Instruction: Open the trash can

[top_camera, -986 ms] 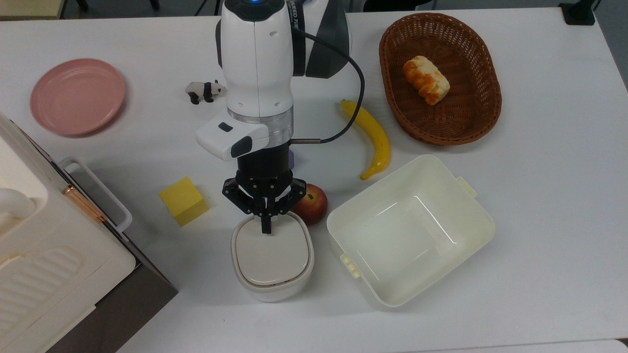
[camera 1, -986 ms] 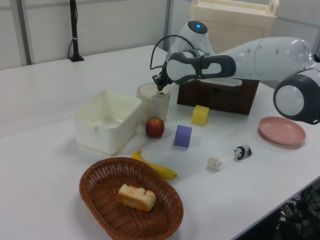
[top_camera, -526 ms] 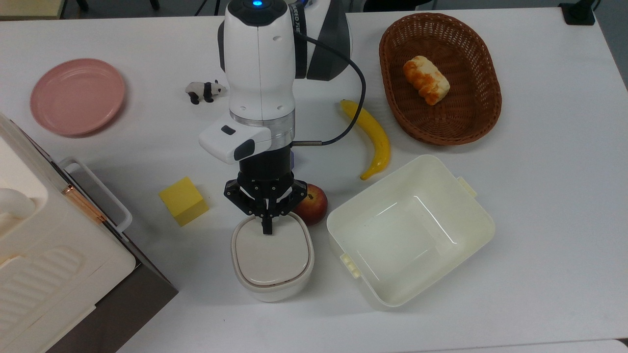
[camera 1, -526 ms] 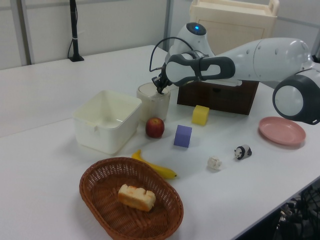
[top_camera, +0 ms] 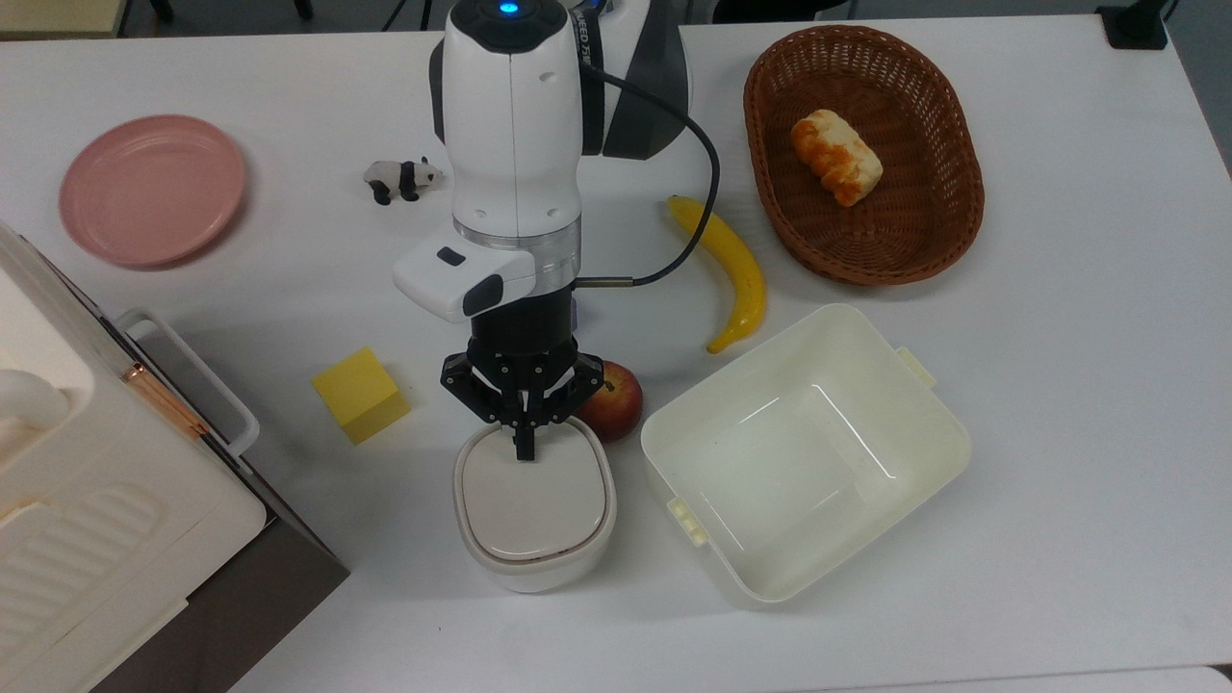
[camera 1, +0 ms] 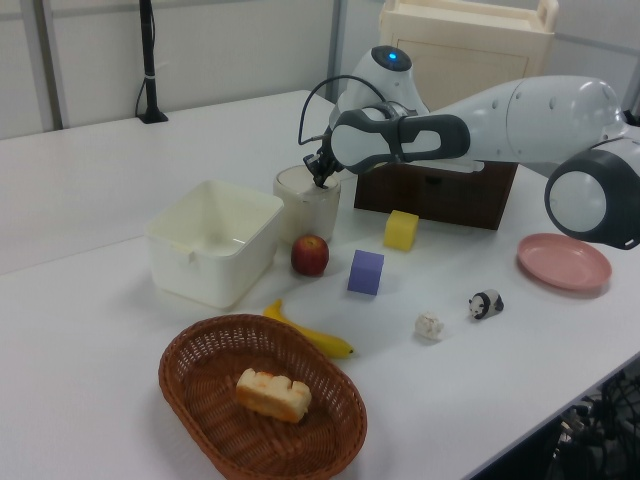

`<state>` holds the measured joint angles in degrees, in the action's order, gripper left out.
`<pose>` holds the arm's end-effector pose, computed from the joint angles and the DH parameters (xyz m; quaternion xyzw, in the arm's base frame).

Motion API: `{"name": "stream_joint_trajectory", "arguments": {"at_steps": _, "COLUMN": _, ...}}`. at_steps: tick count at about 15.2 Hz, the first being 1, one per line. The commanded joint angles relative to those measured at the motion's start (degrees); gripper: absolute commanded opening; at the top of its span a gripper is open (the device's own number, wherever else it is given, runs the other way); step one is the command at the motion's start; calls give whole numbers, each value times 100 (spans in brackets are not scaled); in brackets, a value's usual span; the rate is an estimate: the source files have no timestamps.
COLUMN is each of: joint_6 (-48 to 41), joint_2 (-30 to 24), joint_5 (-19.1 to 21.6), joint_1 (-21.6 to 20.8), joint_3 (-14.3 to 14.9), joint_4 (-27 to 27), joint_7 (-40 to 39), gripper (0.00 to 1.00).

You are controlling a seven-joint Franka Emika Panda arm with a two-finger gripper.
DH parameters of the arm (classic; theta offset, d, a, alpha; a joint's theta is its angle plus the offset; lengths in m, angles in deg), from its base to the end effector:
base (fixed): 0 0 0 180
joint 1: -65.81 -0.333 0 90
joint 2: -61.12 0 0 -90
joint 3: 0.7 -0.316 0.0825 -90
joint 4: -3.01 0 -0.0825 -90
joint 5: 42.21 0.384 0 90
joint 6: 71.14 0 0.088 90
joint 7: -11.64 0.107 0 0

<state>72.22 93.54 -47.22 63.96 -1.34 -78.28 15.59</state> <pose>0.7526 0.0314 0.4272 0.9662 0.0133 0.2571 0.0171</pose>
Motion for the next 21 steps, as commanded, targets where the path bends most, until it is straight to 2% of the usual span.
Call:
{"name": "stream_joint_trajectory", "arguments": {"at_steps": 1, "joint_6": 60, "joint_2": 1, "joint_5": -219, "joint_1": -114, "joint_3": 2, "joint_4": -142, "joint_7": 62, "gripper": 0}}
{"name": "stream_joint_trajectory", "arguments": {"at_steps": 10, "joint_6": 60, "joint_2": 88, "joint_5": -412, "joint_1": -140, "joint_3": -15, "joint_4": -151, "joint_7": 62, "gripper": 0}}
{"name": "stream_joint_trajectory", "arguments": {"at_steps": 13, "joint_6": 51, "joint_2": 54, "joint_5": -333, "joint_1": -96, "joint_3": -24, "joint_4": -124, "joint_7": 132, "gripper": 0}}
{"name": "stream_joint_trajectory", "arguments": {"at_steps": 21, "joint_6": -10, "joint_2": -438, "joint_5": -140, "joint_1": -8, "joint_3": -41, "joint_4": -220, "joint_7": 132, "gripper": 0}}
